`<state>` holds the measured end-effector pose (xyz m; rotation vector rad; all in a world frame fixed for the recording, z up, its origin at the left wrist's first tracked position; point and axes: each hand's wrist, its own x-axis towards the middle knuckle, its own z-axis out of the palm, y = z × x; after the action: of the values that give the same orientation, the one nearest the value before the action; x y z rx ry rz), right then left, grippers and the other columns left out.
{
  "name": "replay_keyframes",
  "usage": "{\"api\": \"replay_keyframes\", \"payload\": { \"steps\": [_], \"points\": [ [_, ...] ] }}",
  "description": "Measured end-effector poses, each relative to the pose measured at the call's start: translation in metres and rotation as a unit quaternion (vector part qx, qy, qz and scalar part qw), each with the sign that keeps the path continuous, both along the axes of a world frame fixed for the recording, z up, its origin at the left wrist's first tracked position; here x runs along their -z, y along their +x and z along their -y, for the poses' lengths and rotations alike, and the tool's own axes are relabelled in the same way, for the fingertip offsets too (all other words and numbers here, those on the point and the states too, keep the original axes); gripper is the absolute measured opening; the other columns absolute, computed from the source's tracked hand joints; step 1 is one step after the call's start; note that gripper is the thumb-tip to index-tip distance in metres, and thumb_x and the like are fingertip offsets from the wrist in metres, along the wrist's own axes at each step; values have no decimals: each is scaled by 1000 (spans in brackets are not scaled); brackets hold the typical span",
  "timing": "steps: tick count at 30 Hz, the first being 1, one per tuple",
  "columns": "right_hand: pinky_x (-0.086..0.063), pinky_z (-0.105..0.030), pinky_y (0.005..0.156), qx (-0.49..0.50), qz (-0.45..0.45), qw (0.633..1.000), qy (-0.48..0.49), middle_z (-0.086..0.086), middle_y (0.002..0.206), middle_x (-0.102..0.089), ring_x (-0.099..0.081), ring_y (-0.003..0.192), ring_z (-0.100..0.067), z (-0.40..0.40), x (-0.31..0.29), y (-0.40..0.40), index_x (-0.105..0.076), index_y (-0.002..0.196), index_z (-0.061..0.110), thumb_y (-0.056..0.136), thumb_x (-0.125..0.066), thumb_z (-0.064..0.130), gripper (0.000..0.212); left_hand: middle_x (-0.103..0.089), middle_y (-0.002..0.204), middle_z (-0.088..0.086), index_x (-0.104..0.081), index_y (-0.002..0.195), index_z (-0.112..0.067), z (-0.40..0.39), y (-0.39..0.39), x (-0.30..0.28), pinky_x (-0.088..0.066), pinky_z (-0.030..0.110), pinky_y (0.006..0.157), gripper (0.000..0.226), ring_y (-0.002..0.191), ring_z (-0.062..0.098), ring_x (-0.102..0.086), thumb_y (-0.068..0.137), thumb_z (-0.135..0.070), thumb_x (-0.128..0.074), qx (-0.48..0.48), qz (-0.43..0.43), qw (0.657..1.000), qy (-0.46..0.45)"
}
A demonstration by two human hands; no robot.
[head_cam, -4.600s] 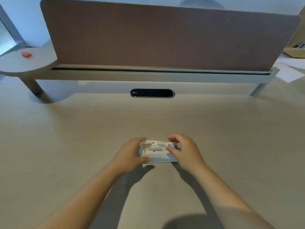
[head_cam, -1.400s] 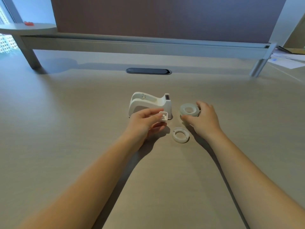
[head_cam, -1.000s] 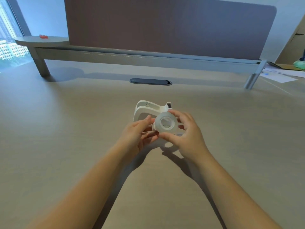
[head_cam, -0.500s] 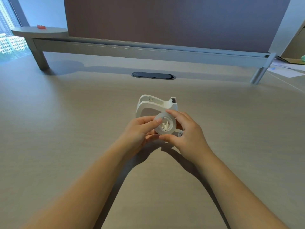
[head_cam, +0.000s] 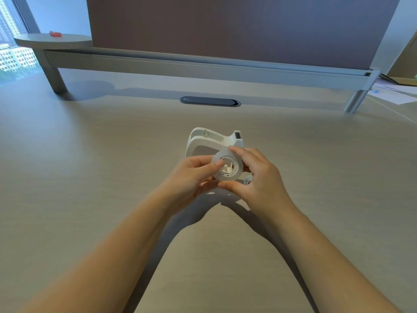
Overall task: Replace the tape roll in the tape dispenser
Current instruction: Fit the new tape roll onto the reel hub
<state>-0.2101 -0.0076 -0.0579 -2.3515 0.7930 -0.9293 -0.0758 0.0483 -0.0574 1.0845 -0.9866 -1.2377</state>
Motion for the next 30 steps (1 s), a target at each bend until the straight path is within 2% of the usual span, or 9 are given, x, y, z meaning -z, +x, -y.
{"api": "replay_keyframes", "payload": {
  "steps": [3, 7, 11, 13, 16, 20, 23, 28, 30],
  "points": [
    [-32, 6, 74, -2, -6, 1000, 5, -3, 123, -53, -41, 101, -2, -1, -2, -1, -44, 126, 15, 68, -70, 26, 64, -74, 67, -9, -67, 83, -16, -1, 3, -2, -55, 15, 63, 18, 71, 7, -68, 82, -17, -49, 4, 0, 1000, 6],
    [-35, 5, 75, -7, -8, 999, 37, 11, 110, -43, -41, 96, -1, -3, -3, 2, -44, 124, 20, 68, -71, 23, 62, -74, 67, -7, -67, 81, -15, -3, 3, -2, -56, 16, 63, 19, 71, 9, -68, 82, -13, -48, 5, -4, 1000, 5],
    [-49, -20, 85, -49, 60, 977, 197, 7, 114, -51, -53, 101, -10, -4, -5, 0, -44, 111, 39, 72, -67, 23, 48, -74, 69, -6, -67, 82, -15, -4, 4, -2, -56, 16, 63, 21, 73, 9, -69, 84, -11, -47, 2, -20, 1000, 4],
    [-54, -25, 80, -43, 94, 966, 237, 2, 111, -56, -57, 100, -14, -3, -6, 0, -45, 114, 35, 78, -60, 24, 41, -75, 70, -7, -67, 82, -15, -3, 4, -3, -56, 16, 65, 21, 74, 9, -69, 84, -12, -46, 4, -23, 1000, 5],
    [-56, -19, 69, -10, 138, 945, 296, 3, 97, -61, -62, 91, -12, 0, -5, 3, -49, 114, 24, 80, -57, 22, 35, -74, 69, -8, -67, 83, -15, -3, 1, -5, -55, 16, 65, 21, 73, 8, -68, 83, -11, -46, 8, -25, 1000, 3],
    [-53, -24, 71, -4, 134, 943, 303, 2, 83, -64, -63, 87, -18, -2, -6, 6, -58, 82, 26, 78, -60, 23, 5, -73, 66, -9, -67, 80, -17, -4, -2, -6, -55, 15, 64, 21, 70, 7, -68, 83, -12, -46, 2, -14, 1000, -2],
    [-53, -28, 74, 1, 141, 938, 318, -1, 82, -64, -63, 87, -21, -3, -7, 7, -59, 78, 23, 76, -62, 21, 5, -73, 64, -9, -67, 79, -19, -4, -4, -6, -55, 15, 63, 22, 69, 6, -68, 84, -14, -46, -7, 3, 1000, 1],
    [-54, -35, 80, 1, 144, 919, 368, -12, 96, -67, -64, 93, -27, -3, -6, 5, -61, 93, 12, 76, -63, 20, 19, -66, 80, 2, -65, 83, -21, -4, -4, -6, -54, 18, 61, 18, 77, 16, -61, 84, -22, -47, -44, 52, 998, 6],
    [-54, -34, 78, 1, 134, 919, 372, -13, 99, -66, -63, 94, -26, -3, -6, 5, -60, 97, 11, 76, -62, 18, 22, -64, 80, 3, -65, 82, -21, -4, -5, -6, -54, 18, 59, 18, 73, 13, -61, 84, -21, -47, -55, 68, 996, 2]
  ]
}}
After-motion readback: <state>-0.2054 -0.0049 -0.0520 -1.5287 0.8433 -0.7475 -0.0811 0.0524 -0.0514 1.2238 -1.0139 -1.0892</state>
